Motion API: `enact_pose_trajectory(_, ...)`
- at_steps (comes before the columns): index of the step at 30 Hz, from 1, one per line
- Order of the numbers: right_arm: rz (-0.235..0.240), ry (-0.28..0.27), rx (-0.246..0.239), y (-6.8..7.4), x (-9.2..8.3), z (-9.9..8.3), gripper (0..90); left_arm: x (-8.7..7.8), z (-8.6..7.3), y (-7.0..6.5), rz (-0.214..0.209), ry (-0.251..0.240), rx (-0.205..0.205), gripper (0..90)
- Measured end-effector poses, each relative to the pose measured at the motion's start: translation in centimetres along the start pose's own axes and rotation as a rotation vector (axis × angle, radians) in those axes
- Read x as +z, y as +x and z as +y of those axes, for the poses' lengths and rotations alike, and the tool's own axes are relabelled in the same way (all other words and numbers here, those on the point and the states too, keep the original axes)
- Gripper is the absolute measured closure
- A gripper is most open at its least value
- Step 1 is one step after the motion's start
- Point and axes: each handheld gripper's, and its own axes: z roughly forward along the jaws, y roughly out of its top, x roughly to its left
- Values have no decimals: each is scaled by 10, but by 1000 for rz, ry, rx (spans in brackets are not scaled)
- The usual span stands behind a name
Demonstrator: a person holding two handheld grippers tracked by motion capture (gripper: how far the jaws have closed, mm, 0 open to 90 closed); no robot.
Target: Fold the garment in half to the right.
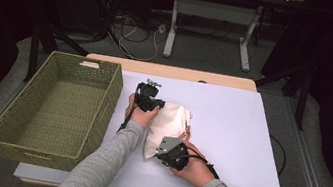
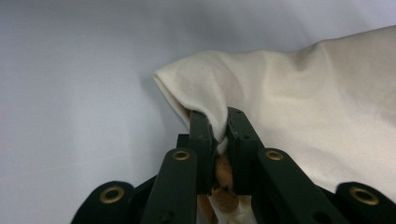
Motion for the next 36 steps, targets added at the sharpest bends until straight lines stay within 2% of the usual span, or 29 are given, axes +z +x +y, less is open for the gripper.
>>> enact_pose_trajectory(5, -32, 4, -13, 4, -2, 3, 836, -2, 0, -1, -4, -8, -11, 856)
enact_pose_trajectory(12, -41, -16, -10, 4, -8, 4, 839, -4, 1, 0, -5, -9, -1, 856)
enact_pose_trajectory(20, -10, -17, -19, 3, -5, 2, 809, -5, 1, 1, 2, -9, 0, 856)
enact_pose_trajectory(26, 27, -17, -47, 3, -2, 0, 723, -5, 2, 1, 1, -10, 0, 856)
enact_pose_trajectory(31, 60, -29, -14, 3, -1, 0, 634, -6, 2, 1, 0, -9, -1, 856)
enact_pose_trajectory(32, 69, -30, -17, 3, -1, 1, 592, -6, 2, 1, -2, -9, -2, 856)
enact_pose_trajectory(36, 65, -31, -15, 3, 1, 0, 541, -6, 2, 1, -3, -8, 2, 856)
